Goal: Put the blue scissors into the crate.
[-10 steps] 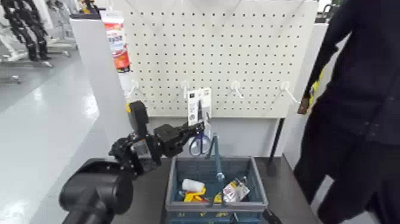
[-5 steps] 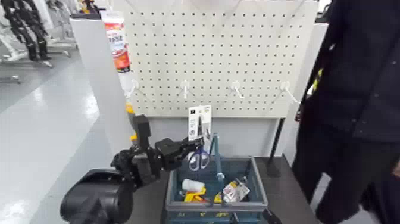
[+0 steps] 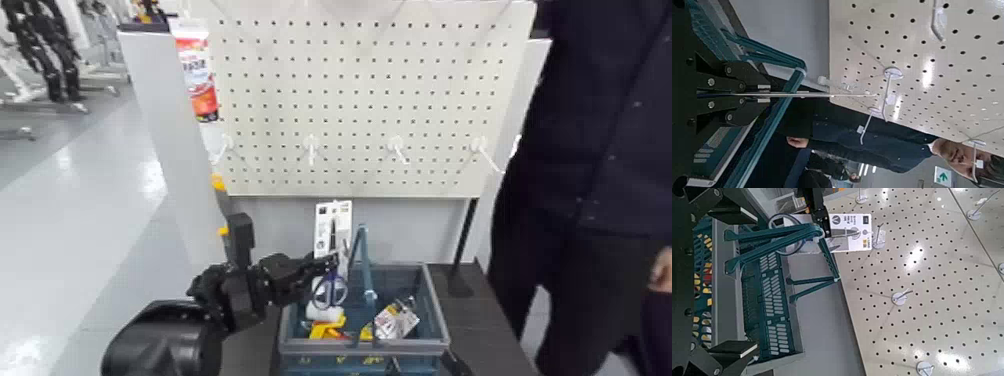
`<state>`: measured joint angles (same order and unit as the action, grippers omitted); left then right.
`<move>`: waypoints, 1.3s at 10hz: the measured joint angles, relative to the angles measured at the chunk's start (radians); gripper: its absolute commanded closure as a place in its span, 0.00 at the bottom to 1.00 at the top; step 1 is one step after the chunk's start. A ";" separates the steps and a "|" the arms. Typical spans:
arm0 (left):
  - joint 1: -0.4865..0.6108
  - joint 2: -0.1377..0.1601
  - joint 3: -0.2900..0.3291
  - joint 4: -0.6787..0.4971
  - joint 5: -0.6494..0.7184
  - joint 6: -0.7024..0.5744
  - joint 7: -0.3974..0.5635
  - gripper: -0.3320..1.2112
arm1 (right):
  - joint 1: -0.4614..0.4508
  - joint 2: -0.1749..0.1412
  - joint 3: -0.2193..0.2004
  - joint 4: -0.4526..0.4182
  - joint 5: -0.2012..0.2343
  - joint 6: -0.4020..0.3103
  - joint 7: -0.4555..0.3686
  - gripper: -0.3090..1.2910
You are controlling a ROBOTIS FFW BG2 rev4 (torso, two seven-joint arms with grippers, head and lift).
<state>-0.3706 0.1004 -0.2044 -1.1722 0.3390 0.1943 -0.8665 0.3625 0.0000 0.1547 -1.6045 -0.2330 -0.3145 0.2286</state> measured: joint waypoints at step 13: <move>0.017 -0.002 0.014 0.016 -0.073 0.013 0.009 0.17 | 0.001 0.000 -0.003 0.000 -0.002 -0.002 0.000 0.30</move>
<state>-0.3541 0.0980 -0.1906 -1.1558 0.2657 0.2074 -0.8578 0.3636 0.0000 0.1518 -1.6045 -0.2347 -0.3160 0.2286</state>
